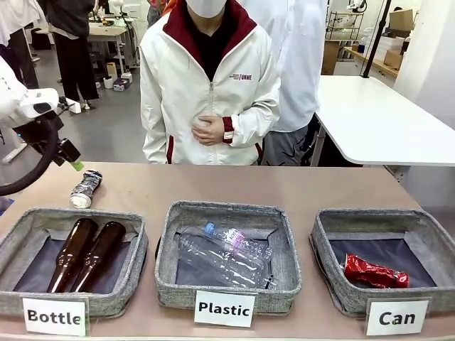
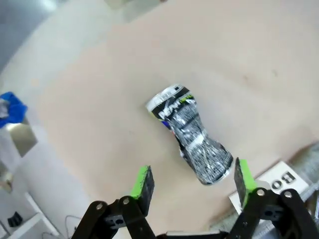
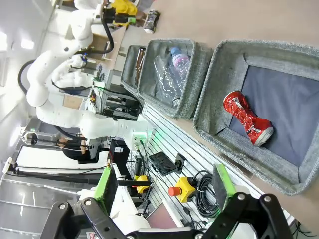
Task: Sort the can waste into the basket.
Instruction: Pick up the can waste from the table and place it in the right Fabric basket.
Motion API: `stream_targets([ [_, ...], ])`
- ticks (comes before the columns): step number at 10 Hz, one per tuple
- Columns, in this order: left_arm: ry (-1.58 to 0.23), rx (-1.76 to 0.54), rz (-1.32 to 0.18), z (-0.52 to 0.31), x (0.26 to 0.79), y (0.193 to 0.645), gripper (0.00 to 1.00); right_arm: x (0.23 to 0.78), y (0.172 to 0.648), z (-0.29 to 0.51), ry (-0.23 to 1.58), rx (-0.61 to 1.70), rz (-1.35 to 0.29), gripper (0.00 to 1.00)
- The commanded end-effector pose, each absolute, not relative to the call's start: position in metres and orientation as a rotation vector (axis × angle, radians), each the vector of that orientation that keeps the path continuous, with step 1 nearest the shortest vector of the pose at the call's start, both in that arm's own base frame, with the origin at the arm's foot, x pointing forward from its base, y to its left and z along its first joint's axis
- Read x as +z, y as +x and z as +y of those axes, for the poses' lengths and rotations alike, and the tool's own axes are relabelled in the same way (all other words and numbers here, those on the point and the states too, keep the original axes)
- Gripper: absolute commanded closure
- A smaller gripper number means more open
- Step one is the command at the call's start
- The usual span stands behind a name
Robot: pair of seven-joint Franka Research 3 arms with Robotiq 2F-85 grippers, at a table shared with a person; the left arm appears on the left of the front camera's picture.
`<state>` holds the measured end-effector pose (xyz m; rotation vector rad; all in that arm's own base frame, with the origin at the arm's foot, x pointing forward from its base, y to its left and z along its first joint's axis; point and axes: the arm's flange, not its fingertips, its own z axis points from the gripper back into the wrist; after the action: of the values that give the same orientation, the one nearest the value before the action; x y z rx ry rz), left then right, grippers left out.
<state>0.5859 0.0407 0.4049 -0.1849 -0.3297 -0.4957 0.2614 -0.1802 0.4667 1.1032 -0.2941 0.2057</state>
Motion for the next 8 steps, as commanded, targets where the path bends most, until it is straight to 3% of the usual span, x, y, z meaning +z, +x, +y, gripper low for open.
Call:
stream_targets([
  [1, -0.187, -0.468, -0.378, 0.029, 0.381, 0.585, 0.16, 0.467, 0.258, -0.183, 1.093, 0.236, -0.293, 0.0],
  [8, -0.234, -0.396, -0.352, 0.011, 0.319, 0.589, 0.16, 0.467, 0.258, -0.183, 1.093, 0.236, -0.293, 0.0],
])
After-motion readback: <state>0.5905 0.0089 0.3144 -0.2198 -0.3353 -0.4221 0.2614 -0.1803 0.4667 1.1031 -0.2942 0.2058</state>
